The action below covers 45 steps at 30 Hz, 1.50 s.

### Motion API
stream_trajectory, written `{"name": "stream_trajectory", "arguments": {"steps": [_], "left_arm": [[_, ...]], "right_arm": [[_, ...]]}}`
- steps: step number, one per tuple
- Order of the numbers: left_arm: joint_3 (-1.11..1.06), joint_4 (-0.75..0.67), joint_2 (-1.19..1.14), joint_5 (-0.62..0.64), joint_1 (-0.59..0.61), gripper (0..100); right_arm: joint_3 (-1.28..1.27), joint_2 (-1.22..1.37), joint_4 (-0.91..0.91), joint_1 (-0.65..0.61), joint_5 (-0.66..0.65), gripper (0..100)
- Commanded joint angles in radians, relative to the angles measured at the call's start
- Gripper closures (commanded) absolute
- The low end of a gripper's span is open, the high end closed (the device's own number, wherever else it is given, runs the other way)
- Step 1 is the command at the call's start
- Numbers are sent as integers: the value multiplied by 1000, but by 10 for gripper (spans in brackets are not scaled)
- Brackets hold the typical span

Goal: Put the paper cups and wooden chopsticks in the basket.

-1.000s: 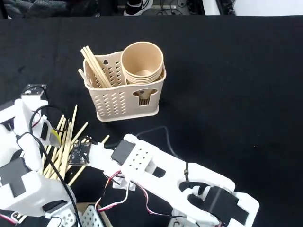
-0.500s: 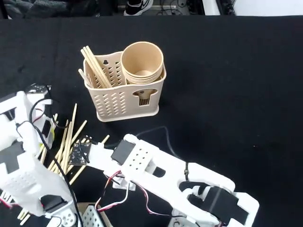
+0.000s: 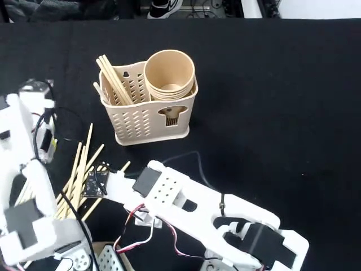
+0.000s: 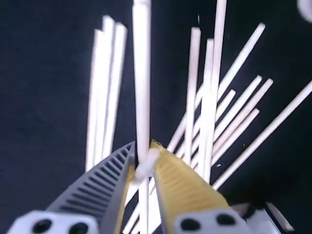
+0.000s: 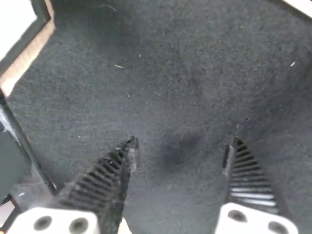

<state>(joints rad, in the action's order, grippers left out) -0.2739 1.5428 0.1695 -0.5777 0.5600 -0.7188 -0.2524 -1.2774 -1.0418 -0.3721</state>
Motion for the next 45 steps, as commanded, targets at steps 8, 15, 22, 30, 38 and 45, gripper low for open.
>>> {"name": "stream_trajectory", "arguments": {"steps": [8, 15, 22, 30, 38, 45], "left_arm": [[96, -144, 307, 212, -160, 971], [143, -324, 453, 466, -225, 971], [191, -528, 598, 697, -283, 971], [113, -818, 681, 776, -559, 971], [51, -856, 675, 775, -648, 971], [-265, -1046, 687, 775, -641, 966]], "right_arm": [[-2, -44, 9, -9, 3, 716], [-61, -45, 66, -9, 0, 716], [-108, -44, 129, -9, 0, 716], [-147, -38, 158, -104, 0, 716], [-154, -38, 170, -112, 0, 716], [-154, -39, 167, -112, 0, 716]]}}
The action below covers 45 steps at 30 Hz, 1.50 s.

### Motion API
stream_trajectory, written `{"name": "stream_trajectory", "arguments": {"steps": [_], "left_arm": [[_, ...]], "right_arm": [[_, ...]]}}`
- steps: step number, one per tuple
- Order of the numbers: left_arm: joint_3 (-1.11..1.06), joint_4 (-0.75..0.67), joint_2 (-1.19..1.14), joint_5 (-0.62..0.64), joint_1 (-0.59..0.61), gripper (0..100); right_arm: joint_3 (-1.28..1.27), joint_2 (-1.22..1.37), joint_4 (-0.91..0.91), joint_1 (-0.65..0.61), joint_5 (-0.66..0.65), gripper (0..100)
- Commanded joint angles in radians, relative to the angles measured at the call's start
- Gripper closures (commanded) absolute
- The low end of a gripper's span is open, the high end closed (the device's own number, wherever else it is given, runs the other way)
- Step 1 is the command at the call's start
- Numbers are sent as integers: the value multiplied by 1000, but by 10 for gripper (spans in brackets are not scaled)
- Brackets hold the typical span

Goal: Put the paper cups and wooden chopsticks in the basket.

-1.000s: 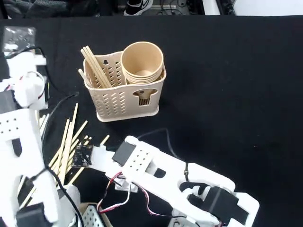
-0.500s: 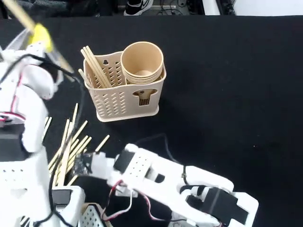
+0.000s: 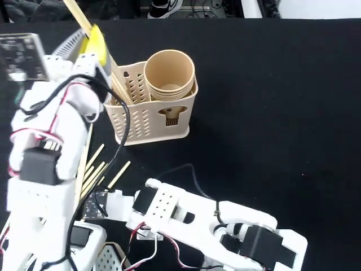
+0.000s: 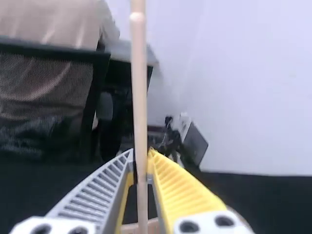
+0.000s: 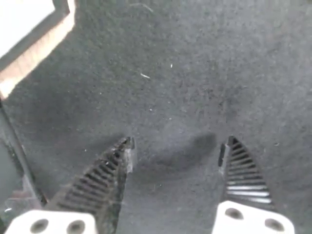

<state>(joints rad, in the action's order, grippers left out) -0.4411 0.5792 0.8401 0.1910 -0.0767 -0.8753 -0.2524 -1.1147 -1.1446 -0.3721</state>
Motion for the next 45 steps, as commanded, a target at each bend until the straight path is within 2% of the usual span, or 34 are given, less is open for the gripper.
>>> {"name": "stream_trajectory", "arguments": {"steps": [1, 4, 7, 14, 19, 24, 28, 32, 37, 42, 45], "left_arm": [[-131, -106, 17, 6, -5, 963], [-185, -114, 17, 6, -12, 880], [-157, -44, 18, 6, -12, 795], [119, 259, 18, -17, 15, 784], [360, 542, 3, -221, 245, 787], [346, 704, -71, -408, 527, 782], [237, 701, -236, -508, 656, 782], [183, 707, -456, -617, 694, 782], [185, 700, -723, -687, 716, 787], [154, 496, -987, -749, 731, 788], [180, 486, -1123, -772, 722, 790]], "right_arm": [[1, -42, 3, -9, 0, 716], [-7, -44, 8, -9, 0, 716], [-7, -44, 8, -8, 0, 716], [-7, -44, 8, -5, 0, 716], [-7, -44, 5, -5, 0, 716], [-7, -42, 6, -9, 0, 716], [-7, -41, 8, -9, 0, 716], [-7, -38, 8, -9, 2, 716], [-7, -38, 8, -9, 2, 716], [-7, -38, 8, -9, 0, 716], [-7, -38, 8, -9, 0, 716]]}}
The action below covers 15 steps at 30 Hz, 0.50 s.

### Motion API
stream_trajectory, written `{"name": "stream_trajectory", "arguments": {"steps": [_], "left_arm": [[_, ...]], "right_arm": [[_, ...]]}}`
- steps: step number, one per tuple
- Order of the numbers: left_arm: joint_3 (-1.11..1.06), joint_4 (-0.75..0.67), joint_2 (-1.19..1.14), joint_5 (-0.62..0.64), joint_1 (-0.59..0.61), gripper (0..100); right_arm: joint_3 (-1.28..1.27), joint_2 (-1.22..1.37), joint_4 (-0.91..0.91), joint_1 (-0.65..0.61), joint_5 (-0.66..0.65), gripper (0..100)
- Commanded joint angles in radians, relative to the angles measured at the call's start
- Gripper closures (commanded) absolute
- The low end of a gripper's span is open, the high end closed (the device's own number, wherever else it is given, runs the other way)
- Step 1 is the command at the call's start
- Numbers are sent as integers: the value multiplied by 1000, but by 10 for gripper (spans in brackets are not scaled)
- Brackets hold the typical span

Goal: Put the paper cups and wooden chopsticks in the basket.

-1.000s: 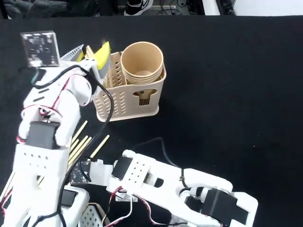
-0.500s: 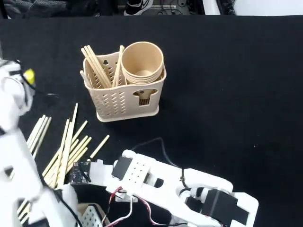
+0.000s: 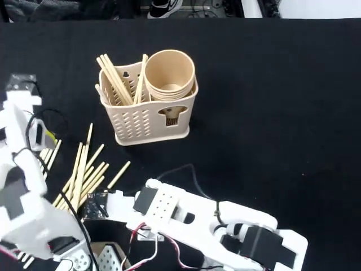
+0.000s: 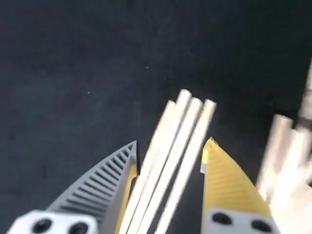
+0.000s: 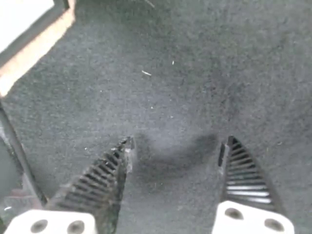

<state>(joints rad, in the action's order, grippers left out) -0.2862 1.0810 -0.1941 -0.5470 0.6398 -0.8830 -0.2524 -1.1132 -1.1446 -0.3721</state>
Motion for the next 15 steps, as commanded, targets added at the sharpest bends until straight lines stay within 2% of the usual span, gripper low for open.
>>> {"name": "stream_trajectory", "arguments": {"steps": [1, 5, 11, 14, 15], "left_arm": [[39, 2, -118, -60, 1, 803], [81, 75, -170, -114, -21, 897], [99, 150, -143, -115, -30, 907], [90, 155, -137, -115, -30, 979], [99, 181, -135, -115, -30, 970]], "right_arm": [[1, -38, 6, -9, 0, 716], [1, -38, 6, -9, 0, 716], [1, -38, 6, -9, 0, 716], [1, -38, 6, -9, 0, 716], [1, -38, 6, -9, 0, 716]]}}
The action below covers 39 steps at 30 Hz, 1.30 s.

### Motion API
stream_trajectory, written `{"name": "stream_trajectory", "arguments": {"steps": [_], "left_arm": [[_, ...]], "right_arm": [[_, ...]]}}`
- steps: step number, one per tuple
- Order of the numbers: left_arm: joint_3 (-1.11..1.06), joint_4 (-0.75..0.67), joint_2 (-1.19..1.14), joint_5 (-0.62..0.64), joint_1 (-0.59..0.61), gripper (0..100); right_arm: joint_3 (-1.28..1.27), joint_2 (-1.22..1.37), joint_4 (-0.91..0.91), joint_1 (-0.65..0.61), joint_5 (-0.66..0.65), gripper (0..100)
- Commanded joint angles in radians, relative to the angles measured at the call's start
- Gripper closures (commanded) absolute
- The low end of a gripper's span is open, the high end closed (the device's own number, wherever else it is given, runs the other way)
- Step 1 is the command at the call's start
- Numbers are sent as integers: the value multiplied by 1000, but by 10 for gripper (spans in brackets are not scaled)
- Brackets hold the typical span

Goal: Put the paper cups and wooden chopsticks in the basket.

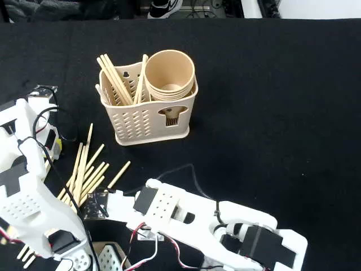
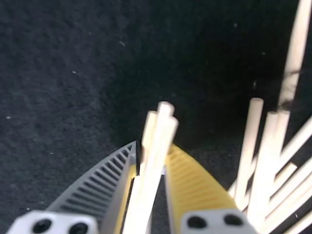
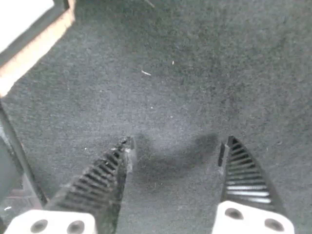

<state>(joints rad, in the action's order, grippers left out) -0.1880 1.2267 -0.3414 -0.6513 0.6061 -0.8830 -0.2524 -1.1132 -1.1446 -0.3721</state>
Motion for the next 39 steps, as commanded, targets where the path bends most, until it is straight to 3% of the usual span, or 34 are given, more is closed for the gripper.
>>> {"name": "stream_trajectory", "arguments": {"steps": [1, 9, 15, 19, 24, 27, 31, 39], "left_arm": [[13, 74, 15, -11, 4, 970], [96, 462, 259, 0, -107, 971], [44, 532, 600, 147, -231, 971], [-137, 462, 720, 181, -317, 971], [-374, 158, 677, 270, -344, 971], [-389, 71, 647, 285, -340, 971], [-234, 57, 703, 362, -338, 971], [332, 57, 822, 534, -300, 971]], "right_arm": [[1, -38, 6, -9, 0, 716], [1, -38, 6, -9, 0, 716], [-1, -42, 2, -9, 0, 716], [-1, -44, 0, -9, 3, 716], [-1, -44, 0, -11, 8, 716], [-1, -44, 0, -11, 8, 716], [-1, -44, 0, -11, 5, 716], [-1, -44, 0, -11, 0, 716]]}}
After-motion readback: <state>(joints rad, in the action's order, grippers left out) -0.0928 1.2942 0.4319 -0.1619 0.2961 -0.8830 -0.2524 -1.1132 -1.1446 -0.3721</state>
